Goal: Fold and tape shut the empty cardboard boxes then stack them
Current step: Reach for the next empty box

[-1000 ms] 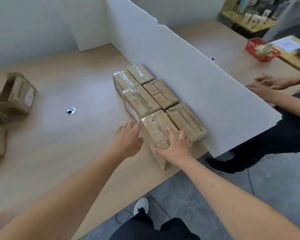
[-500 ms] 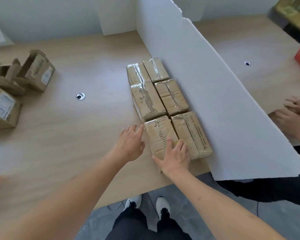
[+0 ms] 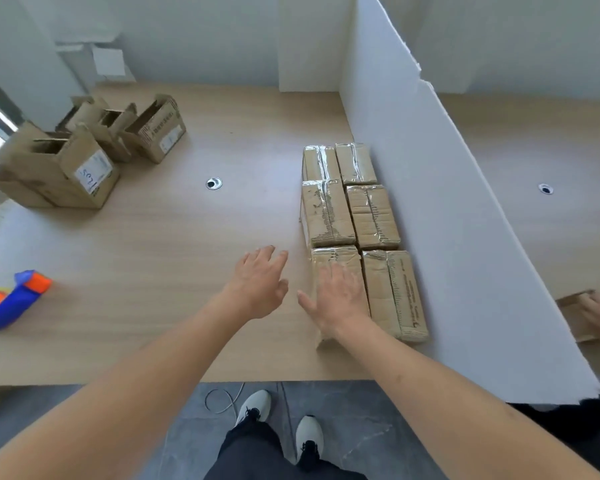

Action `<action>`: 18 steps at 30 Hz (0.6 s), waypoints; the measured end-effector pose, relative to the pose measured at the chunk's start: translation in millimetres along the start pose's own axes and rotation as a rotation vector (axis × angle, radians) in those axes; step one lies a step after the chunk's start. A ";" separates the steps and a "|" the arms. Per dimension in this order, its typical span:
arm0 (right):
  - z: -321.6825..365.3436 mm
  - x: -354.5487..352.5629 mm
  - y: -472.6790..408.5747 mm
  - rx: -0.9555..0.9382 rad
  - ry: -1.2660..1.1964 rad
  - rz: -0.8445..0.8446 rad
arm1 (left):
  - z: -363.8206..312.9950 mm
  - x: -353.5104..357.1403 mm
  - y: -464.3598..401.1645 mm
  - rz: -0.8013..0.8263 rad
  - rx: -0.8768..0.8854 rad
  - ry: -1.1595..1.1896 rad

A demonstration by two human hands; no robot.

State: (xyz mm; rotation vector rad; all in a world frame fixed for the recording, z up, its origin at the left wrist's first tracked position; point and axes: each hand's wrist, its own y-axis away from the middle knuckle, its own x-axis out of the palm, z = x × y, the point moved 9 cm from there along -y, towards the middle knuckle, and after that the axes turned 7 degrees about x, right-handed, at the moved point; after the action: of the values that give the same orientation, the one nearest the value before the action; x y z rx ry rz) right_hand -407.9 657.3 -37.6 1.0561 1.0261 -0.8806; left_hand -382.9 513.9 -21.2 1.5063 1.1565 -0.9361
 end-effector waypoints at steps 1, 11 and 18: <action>10.4 -8.7 1.3 -0.061 -0.007 0.001 | 4.7 -6.6 6.4 -0.018 -0.012 0.003; 132.2 -101.9 8.6 -0.389 -0.009 -0.068 | 91.3 -102.2 84.6 -0.244 -0.184 -0.017; 266.9 -132.5 19.6 -0.508 0.006 -0.136 | 189.4 -164.5 148.1 -0.338 -0.233 -0.042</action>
State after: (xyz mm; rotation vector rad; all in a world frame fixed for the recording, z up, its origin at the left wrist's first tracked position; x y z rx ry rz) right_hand -366.6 417.6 135.7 0.5662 1.2539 -0.6713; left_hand -282.6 284.5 127.6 1.1195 1.4647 -1.0104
